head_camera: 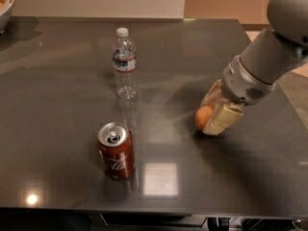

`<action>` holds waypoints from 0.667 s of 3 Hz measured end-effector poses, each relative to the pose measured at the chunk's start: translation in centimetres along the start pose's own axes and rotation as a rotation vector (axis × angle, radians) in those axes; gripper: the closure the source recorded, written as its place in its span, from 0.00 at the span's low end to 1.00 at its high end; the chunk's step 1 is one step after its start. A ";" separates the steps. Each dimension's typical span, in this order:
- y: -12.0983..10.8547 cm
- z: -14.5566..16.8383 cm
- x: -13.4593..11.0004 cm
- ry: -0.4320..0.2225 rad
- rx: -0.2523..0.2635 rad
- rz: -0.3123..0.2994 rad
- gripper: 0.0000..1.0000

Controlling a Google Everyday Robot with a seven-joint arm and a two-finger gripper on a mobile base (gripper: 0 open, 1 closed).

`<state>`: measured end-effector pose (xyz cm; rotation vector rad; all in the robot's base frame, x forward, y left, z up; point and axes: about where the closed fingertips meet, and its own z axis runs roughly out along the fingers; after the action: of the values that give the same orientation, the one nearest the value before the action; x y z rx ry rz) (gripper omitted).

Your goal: Move orange near coke can

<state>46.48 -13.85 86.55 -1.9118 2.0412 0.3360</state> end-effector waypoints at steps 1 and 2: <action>2.2 -0.9 -3.3 -0.048 -0.039 -0.047 1.00; 5.8 -0.3 -7.1 -0.078 -0.071 -0.134 1.00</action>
Offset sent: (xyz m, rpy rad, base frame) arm -0.0741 0.0892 0.0294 0.0871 0.0156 0.2033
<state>41.03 -6.99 89.27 -2.0319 1.8639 0.4475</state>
